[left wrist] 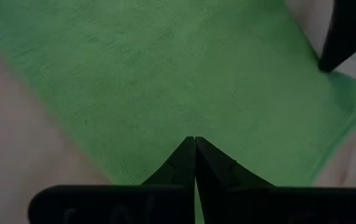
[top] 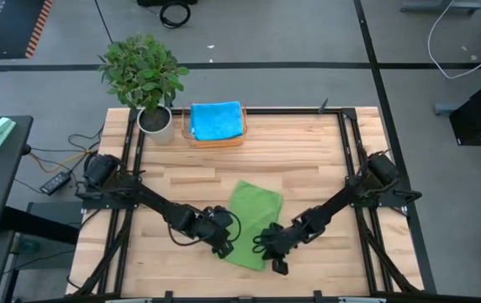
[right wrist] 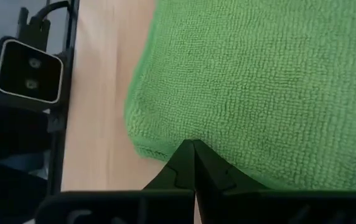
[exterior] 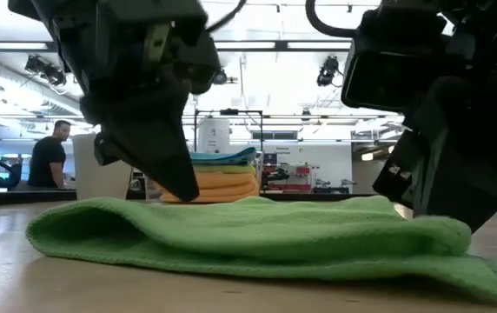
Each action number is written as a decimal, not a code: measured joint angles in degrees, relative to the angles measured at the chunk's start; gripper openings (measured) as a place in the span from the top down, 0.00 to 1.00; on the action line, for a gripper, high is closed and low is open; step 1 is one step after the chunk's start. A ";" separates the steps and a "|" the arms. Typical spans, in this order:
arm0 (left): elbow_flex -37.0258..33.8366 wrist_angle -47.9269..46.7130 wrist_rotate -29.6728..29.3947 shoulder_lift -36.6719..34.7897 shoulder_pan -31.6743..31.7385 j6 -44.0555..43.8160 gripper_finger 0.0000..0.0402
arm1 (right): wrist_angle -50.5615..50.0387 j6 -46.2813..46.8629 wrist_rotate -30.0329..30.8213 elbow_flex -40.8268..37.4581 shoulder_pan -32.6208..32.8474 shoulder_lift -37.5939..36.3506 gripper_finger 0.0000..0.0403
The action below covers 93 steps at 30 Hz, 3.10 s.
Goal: Fold microfiber towels
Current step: Fold the green microfiber cloth
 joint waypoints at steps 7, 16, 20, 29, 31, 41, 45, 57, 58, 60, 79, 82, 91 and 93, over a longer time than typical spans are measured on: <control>0.02 0.27 1.28 1.43 -0.28 0.53 0.98 | -1.53 2.79 0.49 0.26 1.94 0.66 0.99; 0.06 4.85 2.07 1.30 -0.29 3.64 0.98 | -19.55 -1.61 -0.17 -0.13 2.71 -8.85 0.99; 0.94 6.11 1.96 -0.82 1.20 6.66 0.97 | -22.79 -6.44 0.40 0.00 1.76 -17.16 0.99; 1.73 2.20 1.76 -6.43 2.64 17.25 0.98 | -29.25 -9.75 1.47 -1.07 -1.09 -27.91 0.99; 1.74 2.16 3.10 -6.79 2.11 21.75 0.98 | -28.89 -11.20 1.59 -2.01 0.53 -27.66 0.99; 1.71 0.14 5.71 -3.51 -5.13 51.22 0.75 | -19.54 -22.10 5.15 -2.14 9.46 -16.89 0.90; 1.73 2.98 5.46 -2.13 -6.79 61.08 0.64 | -15.12 -25.55 7.14 -2.10 10.89 -14.30 0.86; 1.73 4.92 5.06 1.21 -5.55 76.12 0.50 | -11.33 -22.91 12.10 -2.05 10.48 -14.45 0.80; 1.68 5.15 5.06 1.33 -5.37 76.12 0.51 | -11.29 -22.45 12.10 -2.03 10.38 -14.45 0.80; 1.79 5.83 5.08 1.69 -5.13 76.18 0.53 | -11.40 -22.16 12.20 -2.05 10.39 -14.45 0.80; 1.75 3.74 4.28 0.28 -7.22 77.38 0.54 | -11.60 -30.81 12.12 -1.62 10.66 -14.47 0.78; 1.75 2.54 3.88 -0.21 -8.47 77.58 0.52 | -11.11 -34.74 12.11 -0.53 11.03 -14.54 0.74; 1.78 0.62 2.75 0.66 -9.93 79.57 0.39 | -11.89 -42.57 13.87 -0.85 11.14 -14.53 0.54; 1.79 0.37 2.69 0.65 -9.54 79.02 0.35 | -11.94 -44.24 13.82 -0.85 10.87 -13.90 0.52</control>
